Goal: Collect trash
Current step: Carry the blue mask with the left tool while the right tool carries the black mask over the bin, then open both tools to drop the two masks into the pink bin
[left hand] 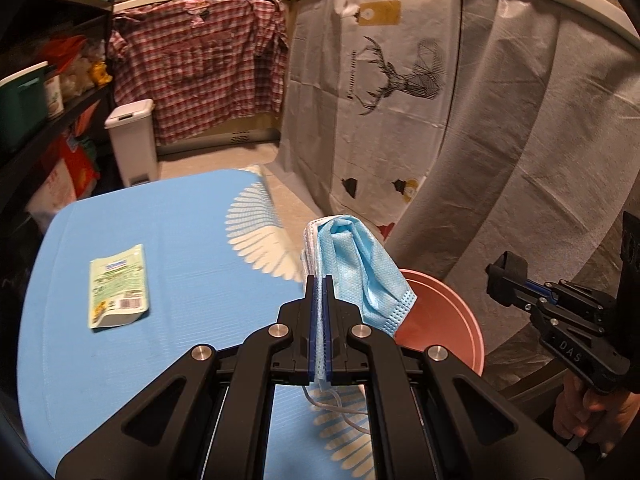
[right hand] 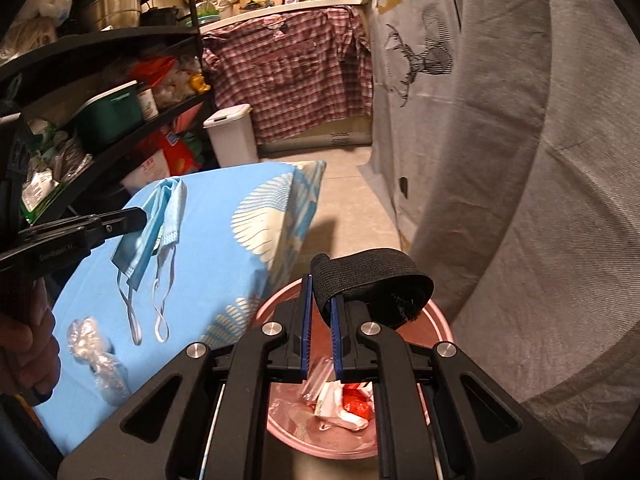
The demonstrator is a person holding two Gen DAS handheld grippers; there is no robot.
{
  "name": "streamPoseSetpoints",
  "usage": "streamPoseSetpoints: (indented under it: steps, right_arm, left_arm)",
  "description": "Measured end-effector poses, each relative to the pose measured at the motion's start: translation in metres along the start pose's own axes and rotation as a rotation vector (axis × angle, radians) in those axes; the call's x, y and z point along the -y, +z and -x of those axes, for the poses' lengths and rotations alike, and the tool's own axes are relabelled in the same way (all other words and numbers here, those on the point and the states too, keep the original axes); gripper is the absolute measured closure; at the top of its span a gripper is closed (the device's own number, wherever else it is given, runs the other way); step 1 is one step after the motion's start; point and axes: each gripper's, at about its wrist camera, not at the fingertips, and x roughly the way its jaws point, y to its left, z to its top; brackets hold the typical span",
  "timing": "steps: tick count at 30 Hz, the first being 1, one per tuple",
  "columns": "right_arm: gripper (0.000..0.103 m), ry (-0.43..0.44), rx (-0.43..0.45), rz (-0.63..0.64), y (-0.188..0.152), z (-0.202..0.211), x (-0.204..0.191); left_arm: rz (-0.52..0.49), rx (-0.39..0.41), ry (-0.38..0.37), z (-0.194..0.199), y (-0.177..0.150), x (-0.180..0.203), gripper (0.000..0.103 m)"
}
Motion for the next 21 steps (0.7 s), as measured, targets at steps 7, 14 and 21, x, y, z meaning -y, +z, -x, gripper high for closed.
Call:
streamPoseSetpoints:
  steps: [7, 14, 21]
  right_arm:
    - [0.094, -0.028, -0.003, -0.019, 0.0, -0.007, 0.013]
    - [0.091, -0.033, -0.024, -0.047, 0.0, -0.017, 0.025]
    - [0.087, -0.021, -0.075, -0.039, 0.0, -0.034, 0.024]
  left_arm:
    - [-0.013, -0.022, -0.039, -0.025, 0.003, 0.025, 0.101]
    - [-0.041, -0.063, -0.059, -0.052, 0.0, 0.046, 0.1]
    - [-0.055, -0.11, -0.076, -0.072, -0.003, 0.054, 0.099]
